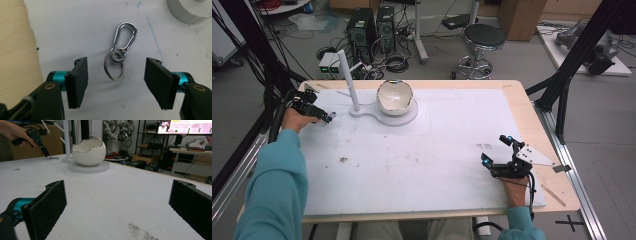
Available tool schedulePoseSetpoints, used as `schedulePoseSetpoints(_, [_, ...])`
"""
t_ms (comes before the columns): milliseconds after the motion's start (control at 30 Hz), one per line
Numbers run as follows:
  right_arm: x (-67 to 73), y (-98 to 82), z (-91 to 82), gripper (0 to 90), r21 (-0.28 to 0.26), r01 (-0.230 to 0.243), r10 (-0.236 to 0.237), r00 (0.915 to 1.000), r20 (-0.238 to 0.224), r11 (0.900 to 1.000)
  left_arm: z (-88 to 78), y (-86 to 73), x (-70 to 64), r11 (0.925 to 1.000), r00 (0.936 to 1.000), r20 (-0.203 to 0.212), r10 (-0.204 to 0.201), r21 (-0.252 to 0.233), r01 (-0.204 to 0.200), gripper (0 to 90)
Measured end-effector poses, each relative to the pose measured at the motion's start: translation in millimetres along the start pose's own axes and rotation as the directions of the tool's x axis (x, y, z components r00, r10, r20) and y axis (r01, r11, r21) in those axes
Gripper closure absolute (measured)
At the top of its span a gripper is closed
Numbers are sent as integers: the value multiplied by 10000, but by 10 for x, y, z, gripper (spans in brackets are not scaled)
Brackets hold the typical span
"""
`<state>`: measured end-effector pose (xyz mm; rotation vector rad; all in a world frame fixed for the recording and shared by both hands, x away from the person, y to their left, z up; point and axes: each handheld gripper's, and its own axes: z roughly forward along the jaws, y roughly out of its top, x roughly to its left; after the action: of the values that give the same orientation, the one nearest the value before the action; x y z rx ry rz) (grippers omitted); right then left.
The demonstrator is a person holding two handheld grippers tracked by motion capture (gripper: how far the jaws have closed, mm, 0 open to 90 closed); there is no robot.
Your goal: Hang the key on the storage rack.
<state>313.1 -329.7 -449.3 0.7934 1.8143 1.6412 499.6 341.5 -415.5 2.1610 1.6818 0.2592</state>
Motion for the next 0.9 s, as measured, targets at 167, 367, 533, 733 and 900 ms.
schedulePoseSetpoints(167, [0, 0, 1, 6, -16, -32, 32, 10000, -20, 10000, 6, 4, 3, 9998, 9997, 168, -198, -6, 198, 458])
schedulePoseSetpoints(367, [0, 0, 0, 6, 0, 1, -1, 10000, 3, 10000, 4, 3, 4, 9998, 9997, 175, -172, 23, 172, 515])
schedulePoseSetpoints(533, [0, 0, 0, 6, 3, -3, 3, 10000, 1, 10000, 6, 0, -5, 9999, 9996, 271, -99, 88, 96, 562])
schedulePoseSetpoints(733, [0, 0, 0, 6, 5, 11, -11, 10000, 7, 10000, 5, 3, -20, 10000, 9995, 326, -61, 59, 60, 645])
schedulePoseSetpoints(900, [2, 0, -1, 6, 19, -12, 12, 10000, 0, 10000, -8, 6, -25, 9999, 9996, 281, -59, 96, 56, 676])
